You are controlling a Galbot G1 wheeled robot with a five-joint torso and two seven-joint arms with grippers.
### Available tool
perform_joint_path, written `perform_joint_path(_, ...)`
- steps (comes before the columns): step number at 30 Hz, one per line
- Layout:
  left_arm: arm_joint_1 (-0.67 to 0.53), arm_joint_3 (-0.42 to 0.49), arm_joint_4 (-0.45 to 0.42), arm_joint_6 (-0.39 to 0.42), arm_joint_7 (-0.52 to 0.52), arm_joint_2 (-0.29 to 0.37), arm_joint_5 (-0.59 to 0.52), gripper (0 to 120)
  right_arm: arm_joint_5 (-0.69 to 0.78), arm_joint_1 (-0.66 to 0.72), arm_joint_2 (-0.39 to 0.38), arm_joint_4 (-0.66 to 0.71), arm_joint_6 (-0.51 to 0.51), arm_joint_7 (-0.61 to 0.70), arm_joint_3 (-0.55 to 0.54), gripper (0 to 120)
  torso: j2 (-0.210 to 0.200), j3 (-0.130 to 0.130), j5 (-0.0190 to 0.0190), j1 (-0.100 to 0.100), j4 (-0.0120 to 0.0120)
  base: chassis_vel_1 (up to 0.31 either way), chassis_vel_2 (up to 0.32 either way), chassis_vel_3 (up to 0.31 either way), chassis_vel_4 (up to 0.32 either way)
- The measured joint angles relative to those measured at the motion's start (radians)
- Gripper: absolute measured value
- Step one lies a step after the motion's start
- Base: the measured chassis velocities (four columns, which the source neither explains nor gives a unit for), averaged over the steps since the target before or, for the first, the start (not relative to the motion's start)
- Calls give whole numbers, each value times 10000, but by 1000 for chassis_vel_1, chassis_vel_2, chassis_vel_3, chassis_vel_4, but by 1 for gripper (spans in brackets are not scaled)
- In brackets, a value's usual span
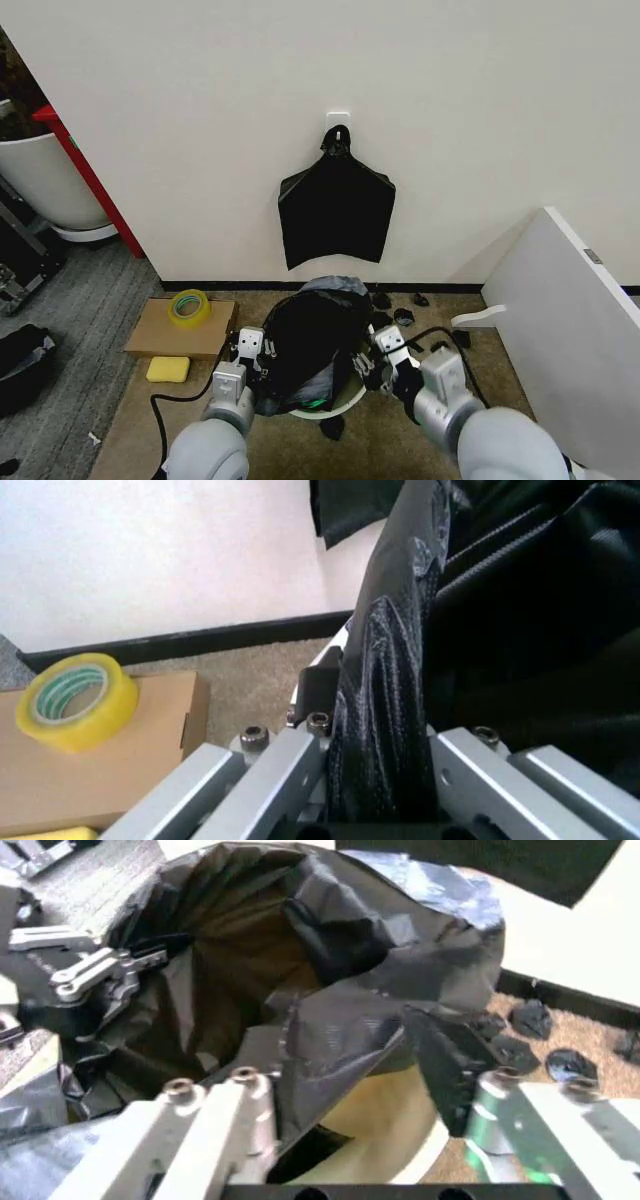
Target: Place the garbage bag over the trash bin.
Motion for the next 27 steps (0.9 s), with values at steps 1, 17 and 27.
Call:
perform_joint_path(1,-32,7,7,-6,2,-1,16,1,82,-71,-31,0,0,201,5,47,0,0,1,0,-1,0,0,0,0)
perform_joint_path(17,13,-63,-118,-109,72,18,62,1,936,-286,447,-3,16,1022,-164,53,0,0,0,0,-1,0,0,0,0)
perform_joint_path(27,34,-147,-190,-191,101,14,50,1,1127,-296,671,-3,116,977,-118,19,2,0,0,0,-2,0,0,0,0)
